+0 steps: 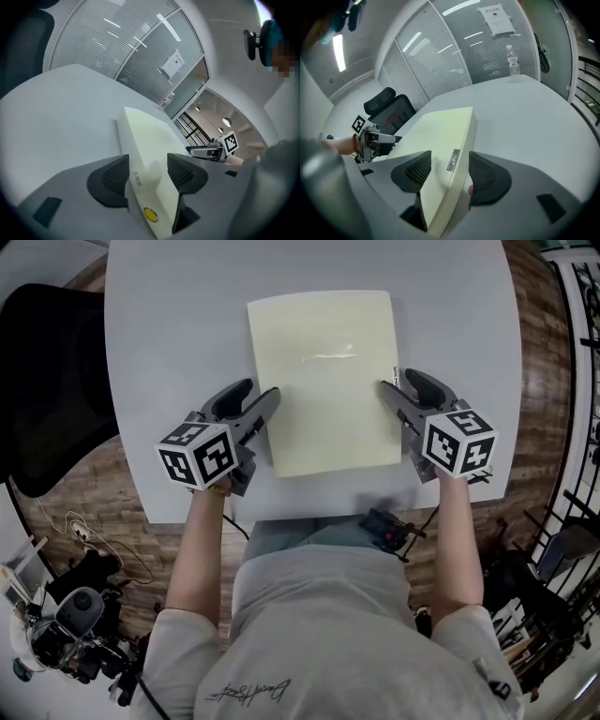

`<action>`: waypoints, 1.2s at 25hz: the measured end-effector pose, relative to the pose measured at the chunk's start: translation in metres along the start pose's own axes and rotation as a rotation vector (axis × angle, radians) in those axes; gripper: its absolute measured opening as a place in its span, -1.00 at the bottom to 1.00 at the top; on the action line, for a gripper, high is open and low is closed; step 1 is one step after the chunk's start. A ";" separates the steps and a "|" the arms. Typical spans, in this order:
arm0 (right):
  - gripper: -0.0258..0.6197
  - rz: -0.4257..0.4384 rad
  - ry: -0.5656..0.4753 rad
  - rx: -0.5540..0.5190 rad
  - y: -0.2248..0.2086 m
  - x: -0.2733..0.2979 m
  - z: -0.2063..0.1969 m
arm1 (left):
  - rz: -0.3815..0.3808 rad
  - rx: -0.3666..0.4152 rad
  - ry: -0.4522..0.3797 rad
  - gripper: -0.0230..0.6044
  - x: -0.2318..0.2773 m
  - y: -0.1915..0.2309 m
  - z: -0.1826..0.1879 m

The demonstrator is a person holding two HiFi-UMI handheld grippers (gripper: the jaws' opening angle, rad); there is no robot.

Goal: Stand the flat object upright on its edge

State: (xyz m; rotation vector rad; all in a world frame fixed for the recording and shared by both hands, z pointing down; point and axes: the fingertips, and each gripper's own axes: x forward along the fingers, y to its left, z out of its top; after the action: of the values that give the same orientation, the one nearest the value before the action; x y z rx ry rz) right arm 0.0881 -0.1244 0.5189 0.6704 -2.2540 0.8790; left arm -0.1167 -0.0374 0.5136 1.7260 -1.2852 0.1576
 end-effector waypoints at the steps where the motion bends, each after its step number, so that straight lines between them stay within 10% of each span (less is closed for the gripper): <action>1: -0.10 0.010 0.005 0.006 0.001 0.002 0.000 | -0.006 -0.014 0.000 -0.07 0.000 0.001 0.000; 30: -0.06 0.071 0.150 0.043 0.003 0.020 -0.010 | -0.047 -0.037 0.139 -0.09 0.020 0.003 -0.014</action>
State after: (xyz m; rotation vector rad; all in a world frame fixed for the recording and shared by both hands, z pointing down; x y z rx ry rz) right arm 0.0760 -0.1199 0.5374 0.5276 -2.1409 0.9820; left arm -0.1045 -0.0410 0.5350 1.6819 -1.1388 0.2212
